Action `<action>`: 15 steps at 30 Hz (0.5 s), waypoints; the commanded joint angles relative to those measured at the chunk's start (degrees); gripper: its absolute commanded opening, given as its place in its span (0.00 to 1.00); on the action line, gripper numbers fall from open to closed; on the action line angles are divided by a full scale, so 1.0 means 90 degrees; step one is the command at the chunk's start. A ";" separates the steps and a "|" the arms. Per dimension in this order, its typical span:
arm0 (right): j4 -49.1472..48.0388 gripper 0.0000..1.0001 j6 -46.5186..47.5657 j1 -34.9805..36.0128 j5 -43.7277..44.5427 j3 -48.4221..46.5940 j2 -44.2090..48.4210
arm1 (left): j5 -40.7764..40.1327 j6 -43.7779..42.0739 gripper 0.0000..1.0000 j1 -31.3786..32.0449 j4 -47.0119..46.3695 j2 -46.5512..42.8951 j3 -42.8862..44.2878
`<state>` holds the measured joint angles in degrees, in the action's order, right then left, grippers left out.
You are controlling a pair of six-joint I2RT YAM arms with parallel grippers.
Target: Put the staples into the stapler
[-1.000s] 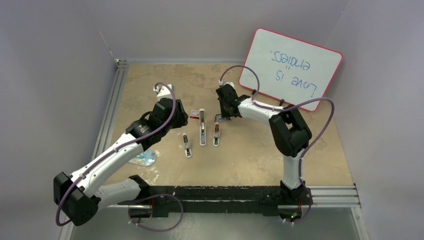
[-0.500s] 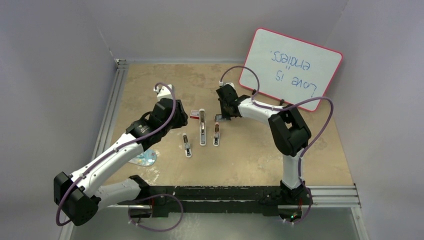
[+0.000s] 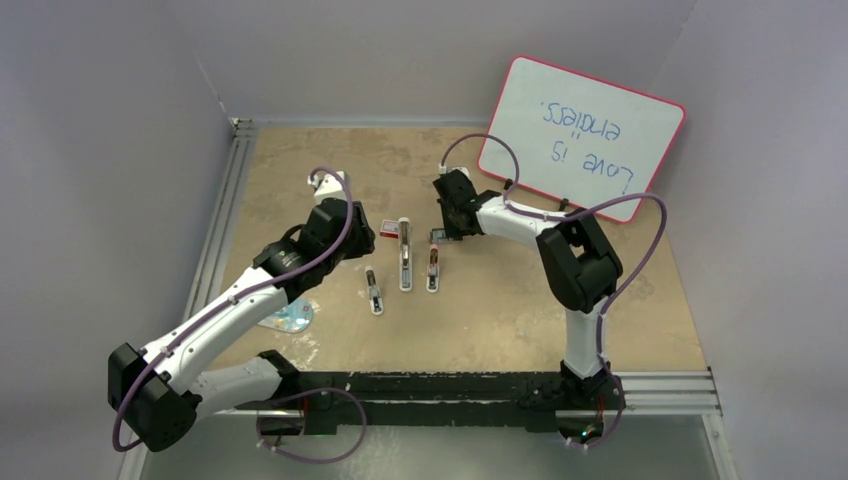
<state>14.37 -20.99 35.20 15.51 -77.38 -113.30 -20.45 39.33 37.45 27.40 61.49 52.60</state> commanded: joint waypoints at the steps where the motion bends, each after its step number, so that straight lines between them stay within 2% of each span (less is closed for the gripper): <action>1: 0.0093 0.22 0.0052 -0.0023 0.0043 -0.0002 0.0139 | -0.0130 -0.0122 0.38 -0.0032 -0.0251 -0.0046 0.0008; 9: 0.0067 0.29 0.0030 -0.0024 -0.0057 0.0026 -0.0007 | -0.0134 -0.0122 0.38 -0.0049 -0.0238 -0.0046 -0.0004; 15: 0.0010 0.26 -0.0018 -0.0044 -0.0219 0.0092 -0.0015 | -0.0147 -0.0122 0.38 -0.0035 -0.0240 -0.0046 -0.0004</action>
<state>14.37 -21.02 35.18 14.98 -77.21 -113.32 -20.84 39.33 37.36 27.40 61.49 52.60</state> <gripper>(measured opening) 0.278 0.378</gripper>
